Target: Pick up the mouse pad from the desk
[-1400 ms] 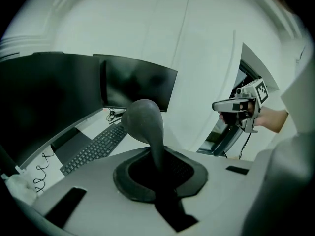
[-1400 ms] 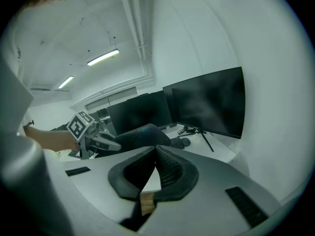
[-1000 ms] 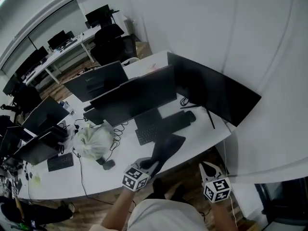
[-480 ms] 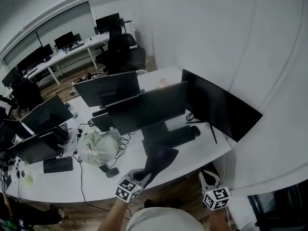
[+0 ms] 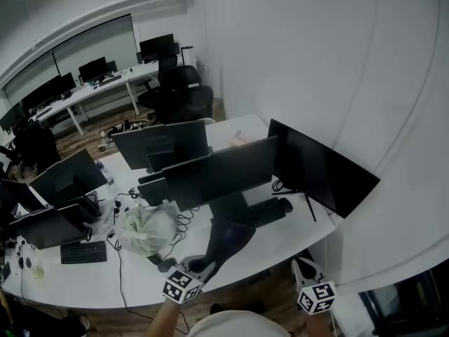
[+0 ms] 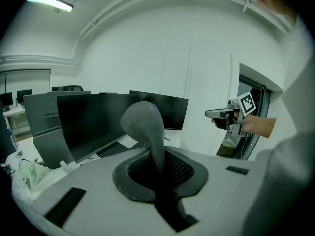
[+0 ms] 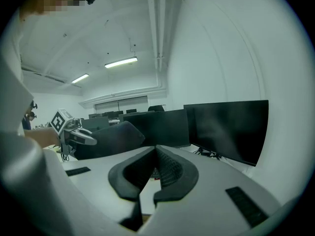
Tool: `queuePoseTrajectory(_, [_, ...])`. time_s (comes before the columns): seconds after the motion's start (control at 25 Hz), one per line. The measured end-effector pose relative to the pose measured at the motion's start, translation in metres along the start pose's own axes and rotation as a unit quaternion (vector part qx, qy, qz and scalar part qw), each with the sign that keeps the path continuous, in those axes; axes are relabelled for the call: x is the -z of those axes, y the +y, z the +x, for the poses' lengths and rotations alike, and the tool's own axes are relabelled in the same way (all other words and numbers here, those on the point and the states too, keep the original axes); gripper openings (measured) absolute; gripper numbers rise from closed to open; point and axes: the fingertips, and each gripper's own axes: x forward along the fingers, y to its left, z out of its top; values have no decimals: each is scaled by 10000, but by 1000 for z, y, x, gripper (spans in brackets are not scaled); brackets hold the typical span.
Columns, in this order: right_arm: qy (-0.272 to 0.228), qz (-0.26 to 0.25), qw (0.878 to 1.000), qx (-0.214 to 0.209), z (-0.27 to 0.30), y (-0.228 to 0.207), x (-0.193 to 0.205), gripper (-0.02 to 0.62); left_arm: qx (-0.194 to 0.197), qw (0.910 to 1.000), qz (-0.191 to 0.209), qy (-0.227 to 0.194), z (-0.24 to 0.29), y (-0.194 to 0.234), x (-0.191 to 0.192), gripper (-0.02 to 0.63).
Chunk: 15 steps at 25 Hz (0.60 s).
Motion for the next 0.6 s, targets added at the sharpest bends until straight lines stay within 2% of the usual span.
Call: queuePoseTrajectory(0.6, [-99, -205, 9997, -32, 2, -1, -20, 12, 14, 10000, -2, -39, 3, 8, -9, 57])
